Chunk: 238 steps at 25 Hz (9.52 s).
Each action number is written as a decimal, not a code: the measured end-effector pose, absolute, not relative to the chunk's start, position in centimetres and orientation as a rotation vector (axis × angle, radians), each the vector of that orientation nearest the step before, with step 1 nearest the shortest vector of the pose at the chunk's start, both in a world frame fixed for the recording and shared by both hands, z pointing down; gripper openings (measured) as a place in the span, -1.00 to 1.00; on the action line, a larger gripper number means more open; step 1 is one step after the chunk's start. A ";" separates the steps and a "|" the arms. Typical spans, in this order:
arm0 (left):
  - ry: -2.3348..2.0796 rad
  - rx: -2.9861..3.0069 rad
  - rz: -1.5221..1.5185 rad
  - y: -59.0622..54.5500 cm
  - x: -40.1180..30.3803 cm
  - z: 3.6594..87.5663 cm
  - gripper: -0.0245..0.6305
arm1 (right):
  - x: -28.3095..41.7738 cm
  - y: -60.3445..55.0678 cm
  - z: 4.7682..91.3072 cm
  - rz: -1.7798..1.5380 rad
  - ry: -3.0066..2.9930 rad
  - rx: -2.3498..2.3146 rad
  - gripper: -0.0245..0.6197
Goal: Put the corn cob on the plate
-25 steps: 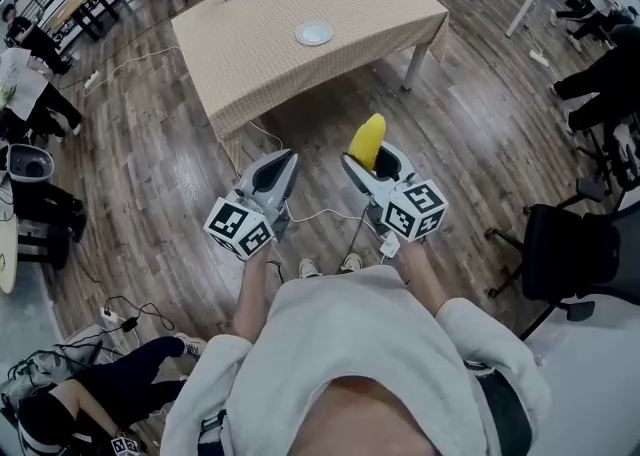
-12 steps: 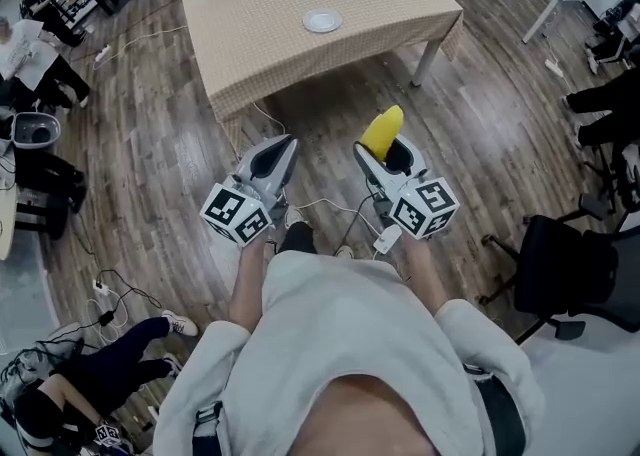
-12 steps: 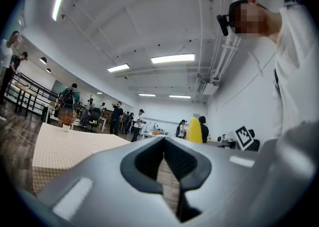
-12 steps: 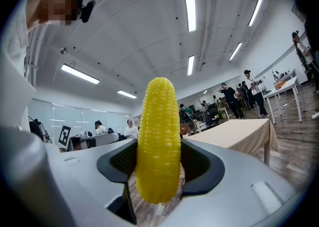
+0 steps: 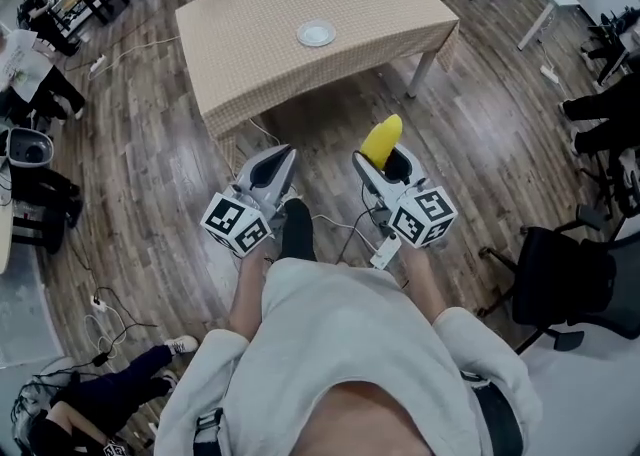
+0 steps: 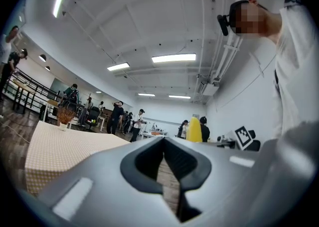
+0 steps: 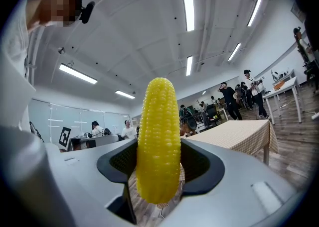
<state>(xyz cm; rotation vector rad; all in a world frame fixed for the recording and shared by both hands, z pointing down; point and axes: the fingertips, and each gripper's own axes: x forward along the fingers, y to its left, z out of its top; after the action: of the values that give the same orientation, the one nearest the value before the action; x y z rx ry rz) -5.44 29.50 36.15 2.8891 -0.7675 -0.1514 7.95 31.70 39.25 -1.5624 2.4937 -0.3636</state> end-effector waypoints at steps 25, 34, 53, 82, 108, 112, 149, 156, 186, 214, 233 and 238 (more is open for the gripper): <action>-0.655 2.850 -0.145 3.4 -5.0 42.5 -0.90 | 6.7 6.0 44.3 -0.409 2.515 -1.625 -0.12; -0.614 2.851 -0.127 -9.6 -4.8 44.1 -0.90 | 6.7 -5.9 46.8 -0.455 2.485 -1.658 -0.12; -0.555 2.813 -0.115 -27.5 -6.6 42.8 -0.90 | 5.0 -23.6 46.0 -0.547 2.468 -1.731 -0.13; -0.838 2.715 -0.035 -25.8 1.5 43.1 -0.90 | 16.2 -23.0 45.2 -0.629 2.594 -1.579 -0.13; -0.785 2.480 0.164 -24.6 3.8 58.4 -0.90 | 15.2 -20.4 62.1 -1.147 2.631 -1.533 -0.13; -0.788 2.478 0.145 -24.8 4.4 58.1 -0.90 | 15.0 -21.3 62.1 -1.141 2.649 -1.519 -0.13; -0.826 2.422 0.078 -25.6 2.2 58.0 -0.90 | 12.2 -31.4 68.3 0.253 3.865 -1.317 -0.13; -0.853 2.398 0.057 -25.4 1.0 58.3 -0.90 | 11.7 -30.9 69.9 0.750 4.085 -1.031 -0.14; -0.897 2.412 0.006 -26.6 1.0 56.1 -0.90 | 11.5 -31.3 70.5 0.432 4.113 -0.871 -0.04; -0.971 2.658 -0.045 -23.6 5.5 44.5 -0.90 | 14.7 -30.8 55.3 0.040 3.389 -1.558 -0.92; -0.846 2.793 -0.081 -21.5 3.6 41.2 -0.90 | 10.0 -24.6 47.7 -0.316 2.921 -1.522 -0.93; -0.735 2.824 -0.067 -19.1 -2.4 41.3 -0.90 | 5.2 -21.7 45.9 -0.258 2.830 -1.684 -0.93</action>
<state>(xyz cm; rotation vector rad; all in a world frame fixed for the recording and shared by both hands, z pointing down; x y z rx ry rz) -2.38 -19.06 41.30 2.8239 -0.7348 -0.0667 5.21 -21.73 45.87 -1.6841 2.8302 -0.2582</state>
